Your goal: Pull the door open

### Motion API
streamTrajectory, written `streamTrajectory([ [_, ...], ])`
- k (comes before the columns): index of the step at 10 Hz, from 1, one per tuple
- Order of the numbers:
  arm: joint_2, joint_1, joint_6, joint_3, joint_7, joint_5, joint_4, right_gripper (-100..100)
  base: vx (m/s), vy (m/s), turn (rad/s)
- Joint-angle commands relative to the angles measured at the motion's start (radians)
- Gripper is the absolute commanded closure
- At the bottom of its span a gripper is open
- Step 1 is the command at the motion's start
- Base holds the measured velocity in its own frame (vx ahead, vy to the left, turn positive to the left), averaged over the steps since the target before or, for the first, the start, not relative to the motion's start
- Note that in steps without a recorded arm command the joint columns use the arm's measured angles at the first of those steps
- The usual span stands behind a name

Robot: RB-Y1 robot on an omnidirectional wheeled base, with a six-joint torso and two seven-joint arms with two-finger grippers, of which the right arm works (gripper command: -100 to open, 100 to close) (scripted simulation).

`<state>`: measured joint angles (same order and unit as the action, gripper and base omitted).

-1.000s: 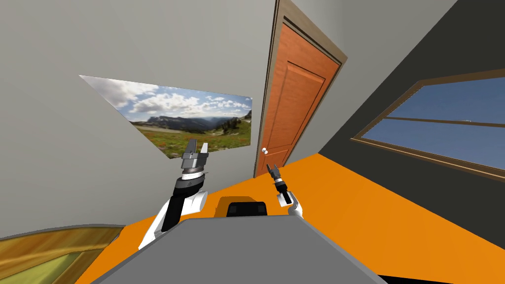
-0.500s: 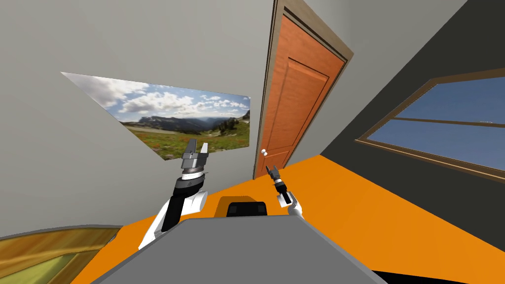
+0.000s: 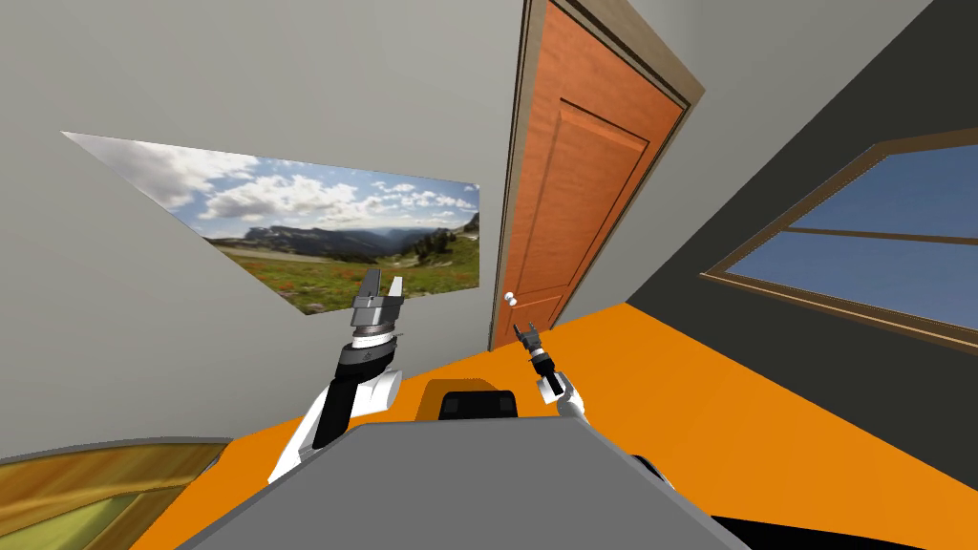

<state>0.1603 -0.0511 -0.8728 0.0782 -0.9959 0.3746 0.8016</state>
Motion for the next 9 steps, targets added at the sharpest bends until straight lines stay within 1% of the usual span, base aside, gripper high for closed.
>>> streamTrajectory([
  [1, 0.002, -0.014, -0.009, 0.001, -0.040, 0.013, -0.042, -100, 0.113, -0.061, 0.063],
  [4, 0.005, -0.034, -0.023, 0.004, -0.081, 0.026, -0.094, -100, 0.080, -0.076, 0.030],
  [7, 0.010, -0.062, -0.044, 0.008, -0.138, 0.044, -0.169, -100, 0.091, -0.080, 0.039],
  [8, 0.009, -0.057, -0.041, 0.008, -0.125, 0.040, -0.156, -100, 0.049, -0.044, 0.015],
  [9, 0.031, -0.051, -0.070, 0.038, -0.114, 0.048, -0.180, -100, 0.075, 0.102, 0.191],
])
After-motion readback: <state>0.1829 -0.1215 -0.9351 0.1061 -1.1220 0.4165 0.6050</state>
